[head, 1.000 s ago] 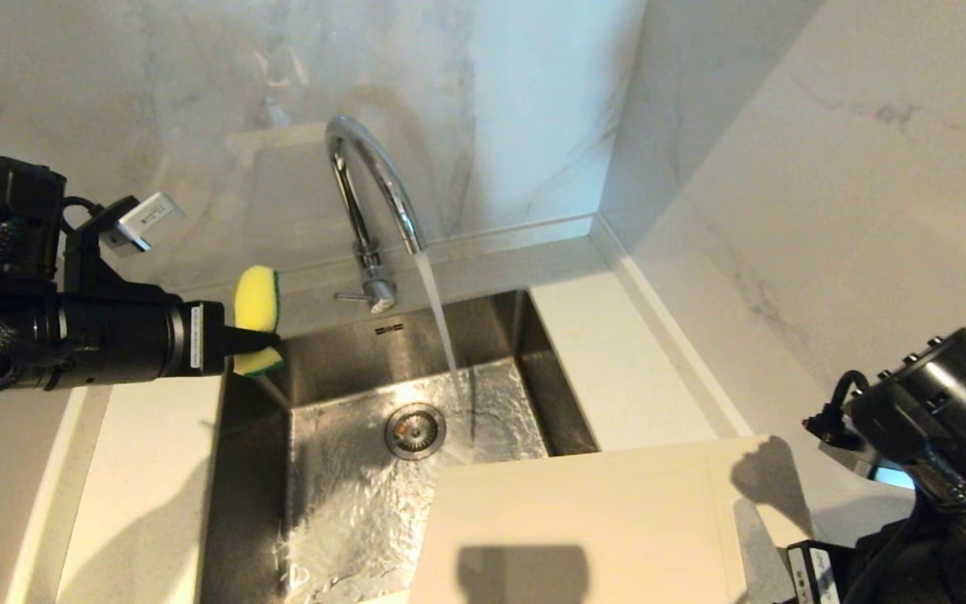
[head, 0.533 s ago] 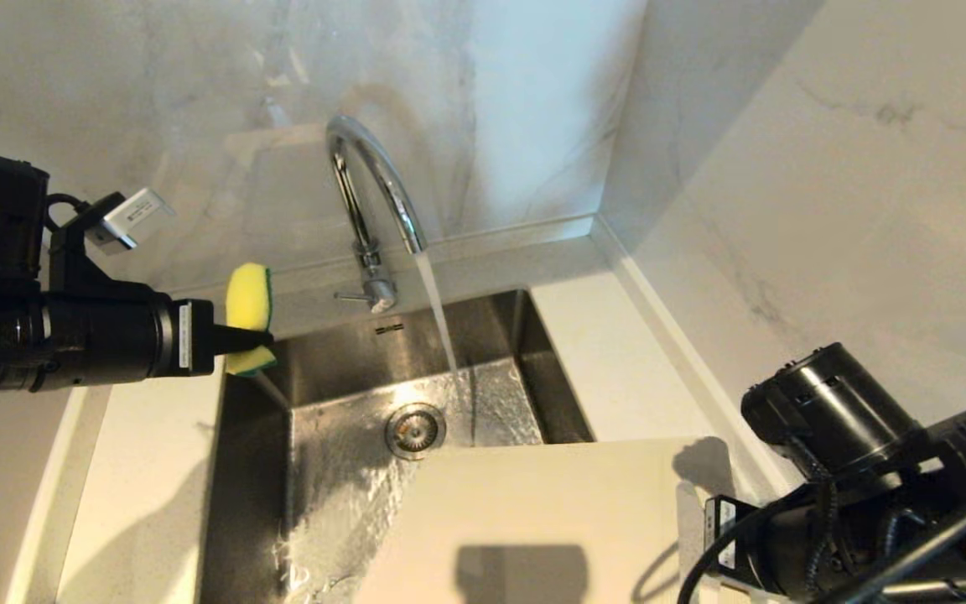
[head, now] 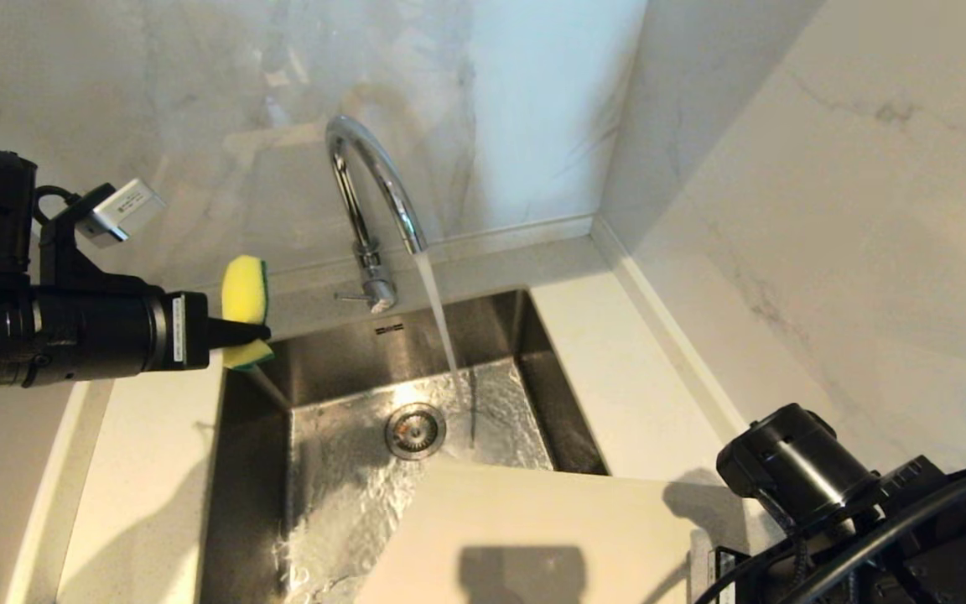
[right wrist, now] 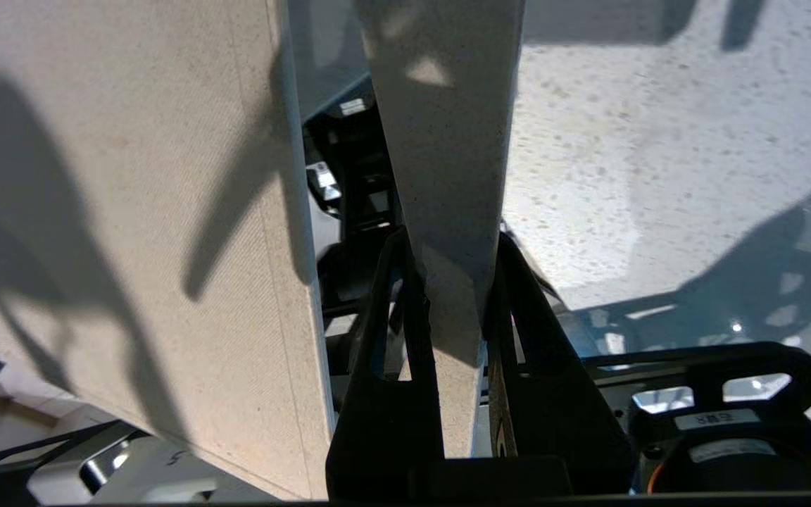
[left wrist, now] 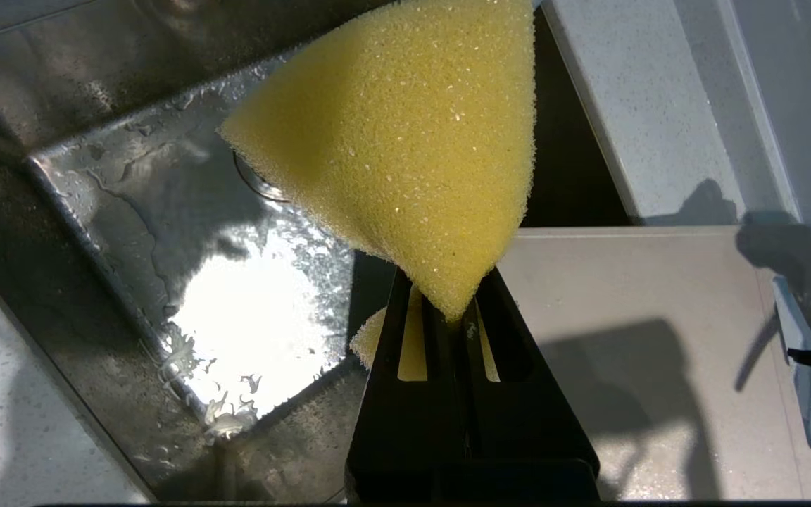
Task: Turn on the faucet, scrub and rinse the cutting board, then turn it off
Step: Put down the cutting board
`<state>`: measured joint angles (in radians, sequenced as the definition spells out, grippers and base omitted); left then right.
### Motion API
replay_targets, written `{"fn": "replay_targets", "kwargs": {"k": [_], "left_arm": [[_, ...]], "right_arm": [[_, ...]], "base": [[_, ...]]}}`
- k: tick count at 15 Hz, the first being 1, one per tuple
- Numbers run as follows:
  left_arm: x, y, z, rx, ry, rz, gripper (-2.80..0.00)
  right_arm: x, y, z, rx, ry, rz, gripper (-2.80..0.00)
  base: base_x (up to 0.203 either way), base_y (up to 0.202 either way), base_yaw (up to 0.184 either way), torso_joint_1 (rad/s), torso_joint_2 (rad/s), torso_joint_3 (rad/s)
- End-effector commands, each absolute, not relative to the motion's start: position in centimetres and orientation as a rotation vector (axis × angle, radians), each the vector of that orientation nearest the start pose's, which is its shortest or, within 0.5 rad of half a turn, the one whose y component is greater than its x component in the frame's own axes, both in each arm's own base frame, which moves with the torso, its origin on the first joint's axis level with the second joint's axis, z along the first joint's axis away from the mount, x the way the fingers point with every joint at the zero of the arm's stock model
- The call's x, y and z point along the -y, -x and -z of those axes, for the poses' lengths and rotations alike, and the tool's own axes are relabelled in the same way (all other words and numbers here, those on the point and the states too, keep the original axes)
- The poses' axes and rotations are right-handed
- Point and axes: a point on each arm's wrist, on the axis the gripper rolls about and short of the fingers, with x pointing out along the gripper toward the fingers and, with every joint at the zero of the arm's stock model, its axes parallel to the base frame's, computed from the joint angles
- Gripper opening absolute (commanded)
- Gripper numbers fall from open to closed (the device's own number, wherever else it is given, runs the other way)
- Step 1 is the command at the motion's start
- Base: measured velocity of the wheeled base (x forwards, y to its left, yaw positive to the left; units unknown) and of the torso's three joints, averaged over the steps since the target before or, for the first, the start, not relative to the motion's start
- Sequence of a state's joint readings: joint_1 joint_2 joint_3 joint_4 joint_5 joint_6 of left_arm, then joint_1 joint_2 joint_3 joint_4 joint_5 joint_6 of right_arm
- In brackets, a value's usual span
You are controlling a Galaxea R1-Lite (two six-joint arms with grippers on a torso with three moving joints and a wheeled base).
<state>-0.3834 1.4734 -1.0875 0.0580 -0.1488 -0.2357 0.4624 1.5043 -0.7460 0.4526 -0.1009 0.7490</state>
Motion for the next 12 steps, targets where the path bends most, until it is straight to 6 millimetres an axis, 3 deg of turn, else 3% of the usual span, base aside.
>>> {"fn": "replay_targets", "kwargs": {"k": [1,4,12], "left_arm": [[9.8,-23.3,-25.8,-0.508,0.175,0.467,-2.8],[9.7,-23.2,-25.8,-0.51,0.175,0.468,-2.8],[9.3,-22.3,-25.5,-0.521,0.195,0.46,-2.8]], "right_arm": [[-7.9,-17.9,-12.9,-1.203,-0.327,0.163,-2.8],[-8.2,-19.5,-11.6,-1.152,-0.345,0.151,-2.8],[-8.8,-21.1,-10.0,-1.151,-0.349,0.153,-2.8]], "base": [[0.0,0.0,0.0,0.0,0.0,0.0],[0.0,0.0,0.0,0.0,0.0,0.0],[0.0,0.0,0.0,0.0,0.0,0.0]]}}
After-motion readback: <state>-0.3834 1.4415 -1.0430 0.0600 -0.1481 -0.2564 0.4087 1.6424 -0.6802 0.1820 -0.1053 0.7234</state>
